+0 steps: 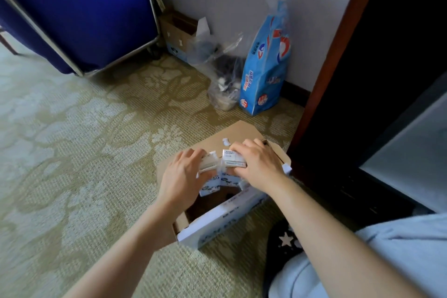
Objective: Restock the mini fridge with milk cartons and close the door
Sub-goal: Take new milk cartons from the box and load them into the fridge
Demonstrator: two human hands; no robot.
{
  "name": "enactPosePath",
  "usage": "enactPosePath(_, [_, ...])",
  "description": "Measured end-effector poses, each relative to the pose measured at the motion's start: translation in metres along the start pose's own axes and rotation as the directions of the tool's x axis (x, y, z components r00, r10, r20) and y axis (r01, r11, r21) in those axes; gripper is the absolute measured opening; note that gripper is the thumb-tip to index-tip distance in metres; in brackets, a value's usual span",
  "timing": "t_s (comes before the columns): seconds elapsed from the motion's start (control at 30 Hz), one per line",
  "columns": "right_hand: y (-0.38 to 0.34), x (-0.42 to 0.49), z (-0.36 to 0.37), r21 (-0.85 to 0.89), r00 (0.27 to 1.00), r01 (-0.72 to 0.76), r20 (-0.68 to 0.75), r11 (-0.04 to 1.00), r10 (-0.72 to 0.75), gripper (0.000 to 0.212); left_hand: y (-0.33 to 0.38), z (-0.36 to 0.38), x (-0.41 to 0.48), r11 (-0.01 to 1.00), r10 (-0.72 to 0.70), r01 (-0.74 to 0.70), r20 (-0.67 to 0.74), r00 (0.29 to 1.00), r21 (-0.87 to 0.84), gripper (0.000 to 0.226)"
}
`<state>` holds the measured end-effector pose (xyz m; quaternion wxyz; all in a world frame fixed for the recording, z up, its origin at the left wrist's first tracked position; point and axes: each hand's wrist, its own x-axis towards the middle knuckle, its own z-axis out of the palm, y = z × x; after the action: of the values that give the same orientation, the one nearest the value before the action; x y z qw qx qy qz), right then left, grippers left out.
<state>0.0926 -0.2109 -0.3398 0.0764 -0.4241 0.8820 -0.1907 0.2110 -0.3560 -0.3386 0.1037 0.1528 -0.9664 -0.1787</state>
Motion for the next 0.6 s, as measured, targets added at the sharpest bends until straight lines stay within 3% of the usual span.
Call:
enactPosePath(0.23, [0.007, -0.049, -0.096, -0.089, 0.993, -0.024, -0.121, 0.996, 0.014, 0.032, 0.068, -0.057, 0.02, 0.974, 0.225, -0.227, -0.104, 0.969, -0.006, 0.028])
enactPosePath(0.37, [0.016, -0.092, -0.143, -0.215, 0.966, -0.037, -0.259, 0.976, -0.02, 0.037, 0.123, -0.071, 0.028, 0.927, 0.375, -0.375, -0.116, 0.92, 0.021, 0.04])
enactPosePath(0.6, [0.052, -0.17, -0.211, -0.293, 0.904, -0.222, -0.418, 0.93, 0.084, 0.04, 0.224, -0.07, 0.04, 0.804, 0.588, -0.595, -0.152, 0.794, -0.001, 0.042])
